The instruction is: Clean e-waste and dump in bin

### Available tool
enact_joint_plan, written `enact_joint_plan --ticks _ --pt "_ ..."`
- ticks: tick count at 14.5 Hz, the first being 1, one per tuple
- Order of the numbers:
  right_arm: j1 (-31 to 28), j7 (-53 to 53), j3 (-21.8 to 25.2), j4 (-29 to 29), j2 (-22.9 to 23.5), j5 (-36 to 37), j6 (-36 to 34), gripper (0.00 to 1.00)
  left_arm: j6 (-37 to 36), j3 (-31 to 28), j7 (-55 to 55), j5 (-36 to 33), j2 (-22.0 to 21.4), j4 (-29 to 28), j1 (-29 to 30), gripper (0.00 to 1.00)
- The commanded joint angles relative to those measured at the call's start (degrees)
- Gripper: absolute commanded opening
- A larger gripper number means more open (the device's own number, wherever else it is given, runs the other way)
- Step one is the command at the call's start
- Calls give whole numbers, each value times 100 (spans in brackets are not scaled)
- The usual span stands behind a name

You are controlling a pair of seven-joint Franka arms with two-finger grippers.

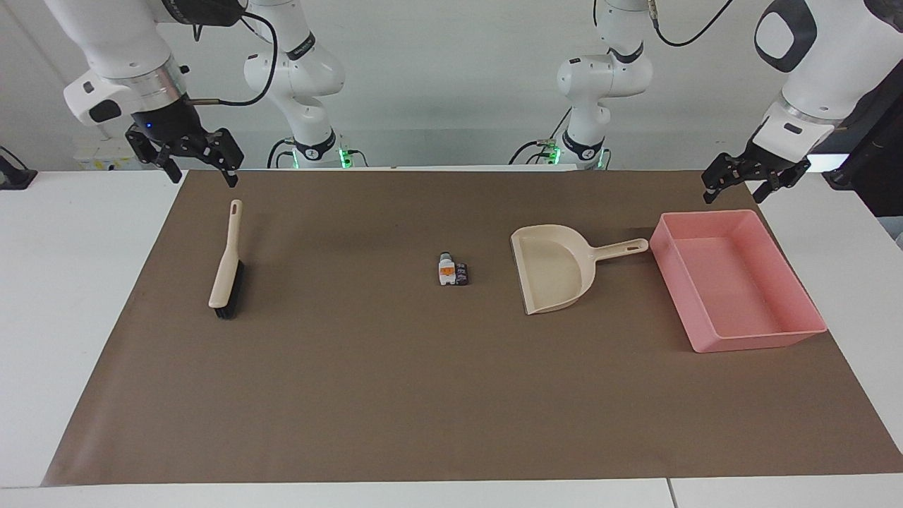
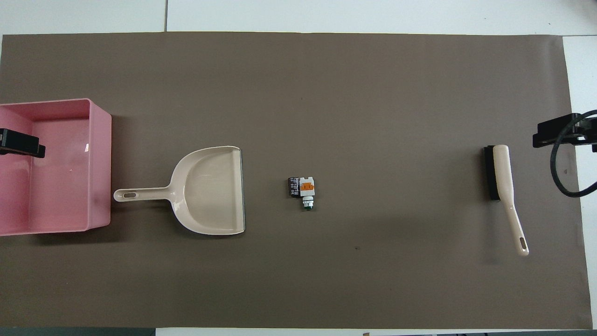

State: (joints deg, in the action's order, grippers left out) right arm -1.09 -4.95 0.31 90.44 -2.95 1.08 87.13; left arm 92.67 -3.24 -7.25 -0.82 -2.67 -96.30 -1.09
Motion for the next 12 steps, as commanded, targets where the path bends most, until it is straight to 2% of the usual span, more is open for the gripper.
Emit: enact_joint_plan --ticks 1,12 --pt "-41 125 -22 -123 84 -11 -82 100 -4 -2 84 -6 -138 -125 -5 98" --pt "-41 108 -22 0 49 -55 50 100 31 51 66 47 -129 -108 -93 98"
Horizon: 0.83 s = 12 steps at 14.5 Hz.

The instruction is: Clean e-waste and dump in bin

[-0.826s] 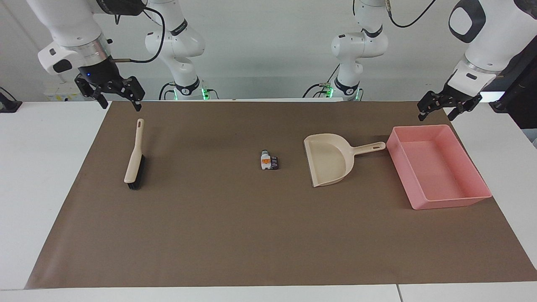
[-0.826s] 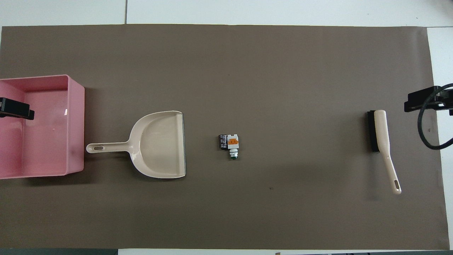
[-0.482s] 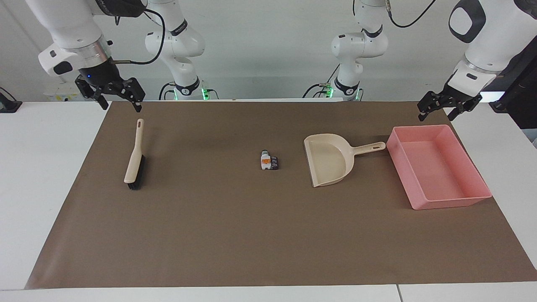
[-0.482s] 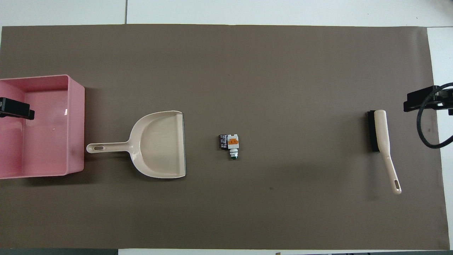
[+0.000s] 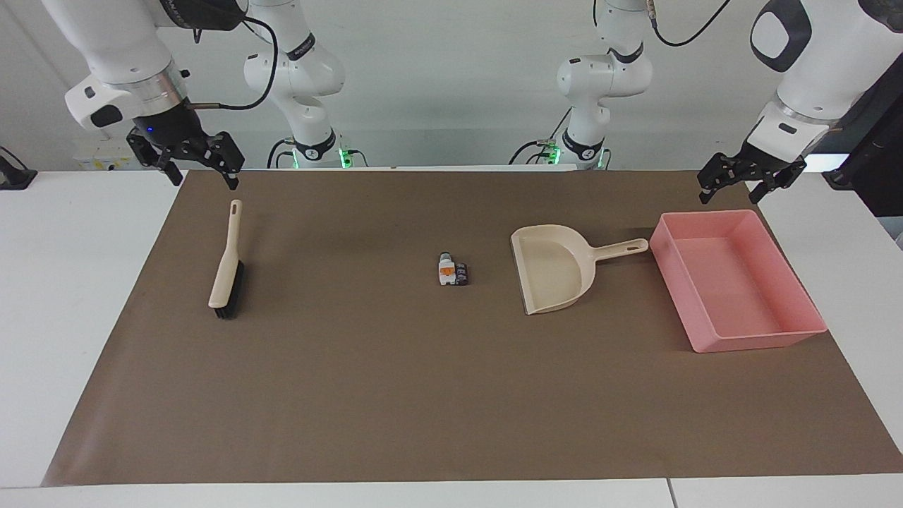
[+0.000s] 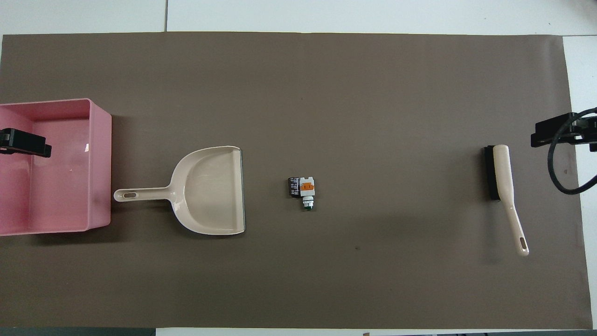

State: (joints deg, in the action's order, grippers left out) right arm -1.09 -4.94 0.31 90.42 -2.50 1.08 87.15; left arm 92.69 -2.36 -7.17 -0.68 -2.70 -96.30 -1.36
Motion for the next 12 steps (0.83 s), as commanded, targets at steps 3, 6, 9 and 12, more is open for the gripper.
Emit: enact_joint_plan --ticks 3,6,9,12 --pt "-41 108 -22 -7 13 -55 47 100 30 -45 40 33 -117 -108 -48 98" --pt "-41 108 -22 -7 13 -55 47 100 30 -37 31 33 -125 -108 -66 98" --pt "-41 125 -22 -7 4 -55 39 100 39 -19 22 33 -125 -117 -232 98" --pt "-50 134 -22 28 -5 -55 39 100 258 -19 -21 42 -134 -169 -530 98"
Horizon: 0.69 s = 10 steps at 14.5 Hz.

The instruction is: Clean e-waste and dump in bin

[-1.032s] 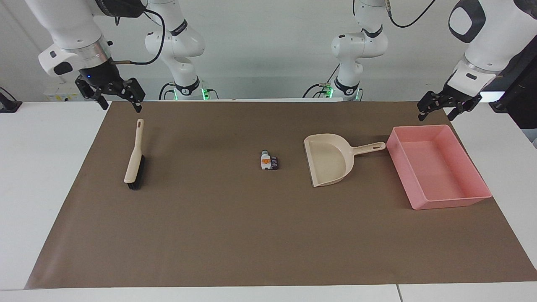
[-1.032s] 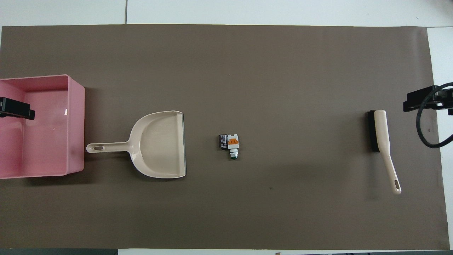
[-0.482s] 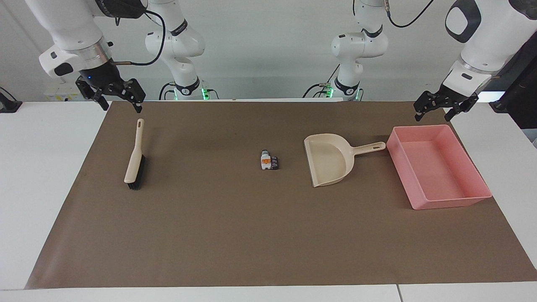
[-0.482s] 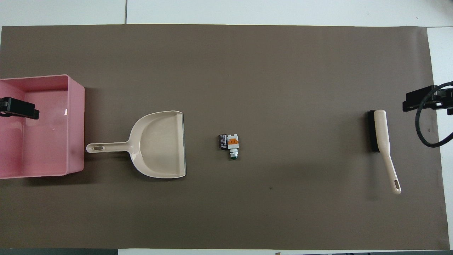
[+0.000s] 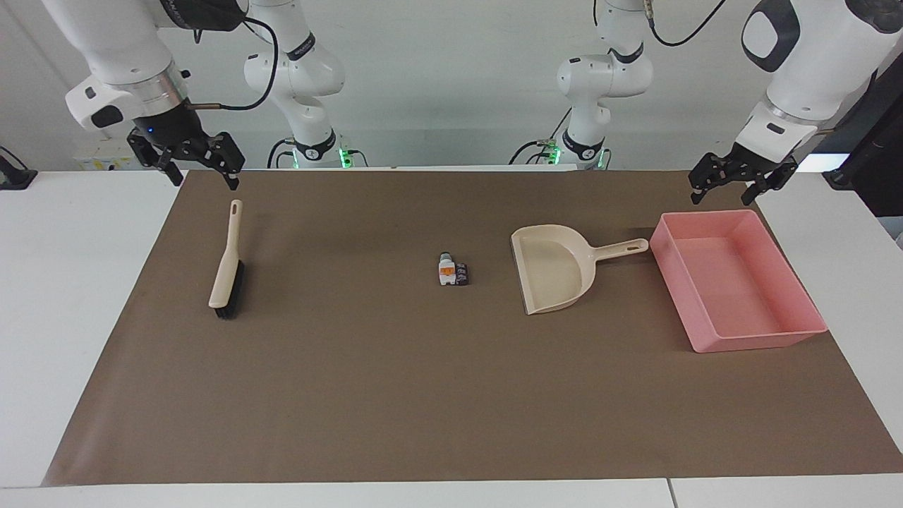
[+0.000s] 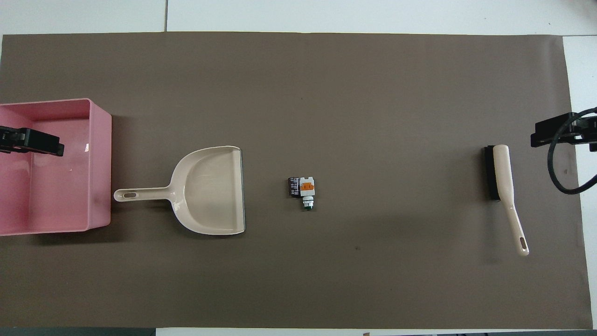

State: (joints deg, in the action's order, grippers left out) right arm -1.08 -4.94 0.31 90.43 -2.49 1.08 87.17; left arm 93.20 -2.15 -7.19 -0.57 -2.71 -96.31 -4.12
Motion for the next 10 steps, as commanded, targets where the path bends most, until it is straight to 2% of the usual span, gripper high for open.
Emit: enact_joint_plan --ticks 1,3,5,7,10 --pt "-41 125 -13 254 -85 -55 55 100 233 -40 -54 31 -134 -178 -422 98" --pt "-111 334 13 772 -304 -55 360 100 321 -40 -185 39 -81 -178 -721 98" --pt "-364 1132 57 1806 -690 -55 1096 100 540 -40 -518 135 15 -195 -932 98" --pt "-568 1408 57 2826 -1007 -64 1827 100 890 -40 -1141 171 165 -309 -1256 98" --pt "-840 1426 66 3593 -982 -64 2329 100 1646 -40 -1784 171 218 -809 -1854 98"
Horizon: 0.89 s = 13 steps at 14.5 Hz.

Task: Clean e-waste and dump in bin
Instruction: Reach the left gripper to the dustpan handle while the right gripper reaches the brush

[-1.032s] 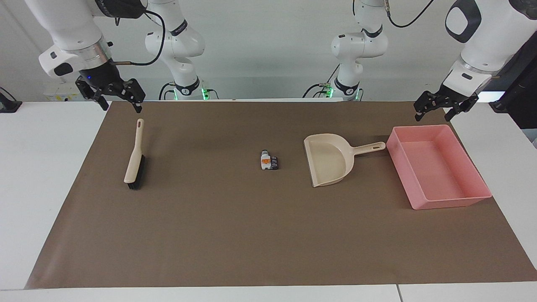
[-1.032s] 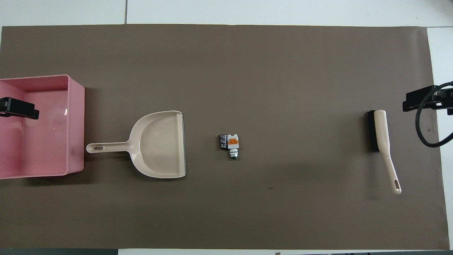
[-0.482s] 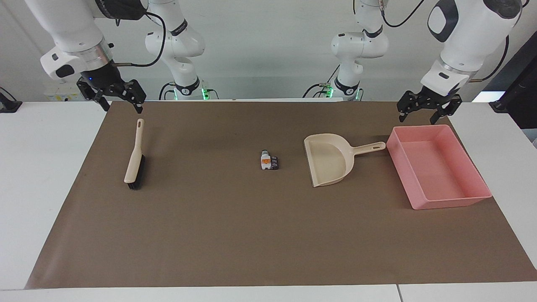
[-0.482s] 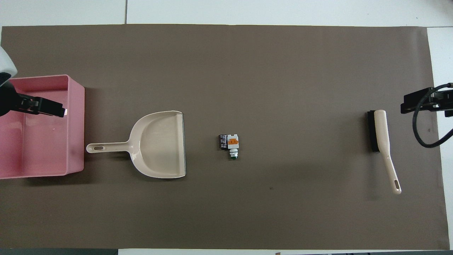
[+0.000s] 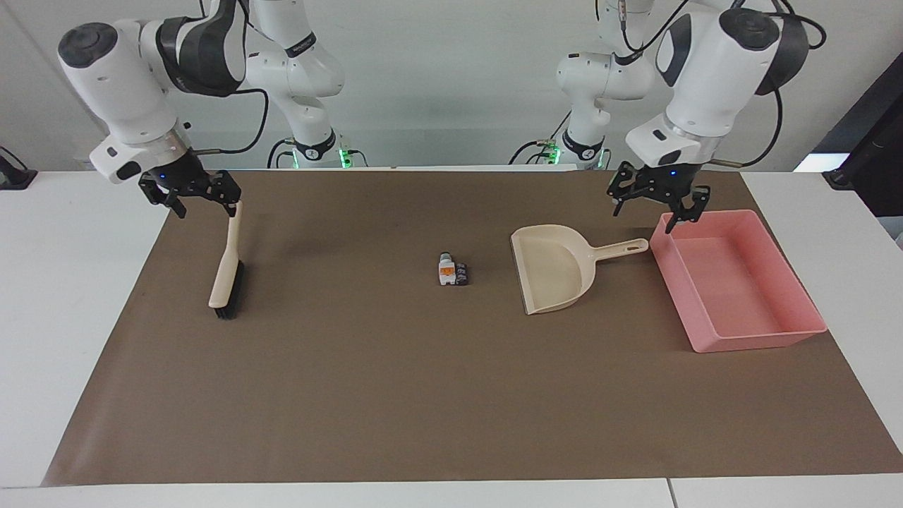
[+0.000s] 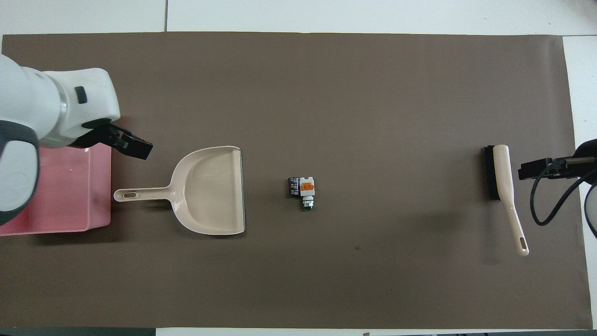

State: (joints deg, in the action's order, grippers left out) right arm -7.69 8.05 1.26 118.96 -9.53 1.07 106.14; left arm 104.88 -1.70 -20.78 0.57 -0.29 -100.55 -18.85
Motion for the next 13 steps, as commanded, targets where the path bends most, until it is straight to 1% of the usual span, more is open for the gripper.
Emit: enact_joint_plan --ticks 1,2,4,6,7,8,10,11,12,13 --pt "-319 222 -29 995 -252 -54 643 100 664 -84 -522 58 -15 -526 -531 98" --pt "-451 380 -38 1285 -234 -63 871 100 805 -84 -619 49 -7 -649 -671 98" --pt "-531 355 -29 1857 -234 -63 1520 100 1156 -84 -778 58 46 -965 -988 98" --pt "-715 442 -29 2227 -146 -63 1961 100 1787 -84 -1066 49 133 -1290 -1278 98" --pt "-742 530 -38 2350 -146 -63 2102 100 2069 -84 -1286 58 256 -1353 -1349 98" --pt "-751 574 -29 2378 -146 -63 2104 100 2203 -84 -1462 49 370 -1353 -1428 98" --pt "-786 592 -29 2596 -225 -63 2147 100 2213 -93 -1892 49 451 -1371 -1438 98" --pt "-786 601 -38 2650 -268 -63 2148 100 2126 -102 -2338 49 451 -1380 -1377 98" --pt "-821 706 -29 2685 -278 -63 2148 99 1968 -111 -2821 49 442 -1380 -1202 98" --pt "-908 907 -29 2712 -286 -63 2156 95 1758 -102 -3287 49 442 -1371 -948 98"
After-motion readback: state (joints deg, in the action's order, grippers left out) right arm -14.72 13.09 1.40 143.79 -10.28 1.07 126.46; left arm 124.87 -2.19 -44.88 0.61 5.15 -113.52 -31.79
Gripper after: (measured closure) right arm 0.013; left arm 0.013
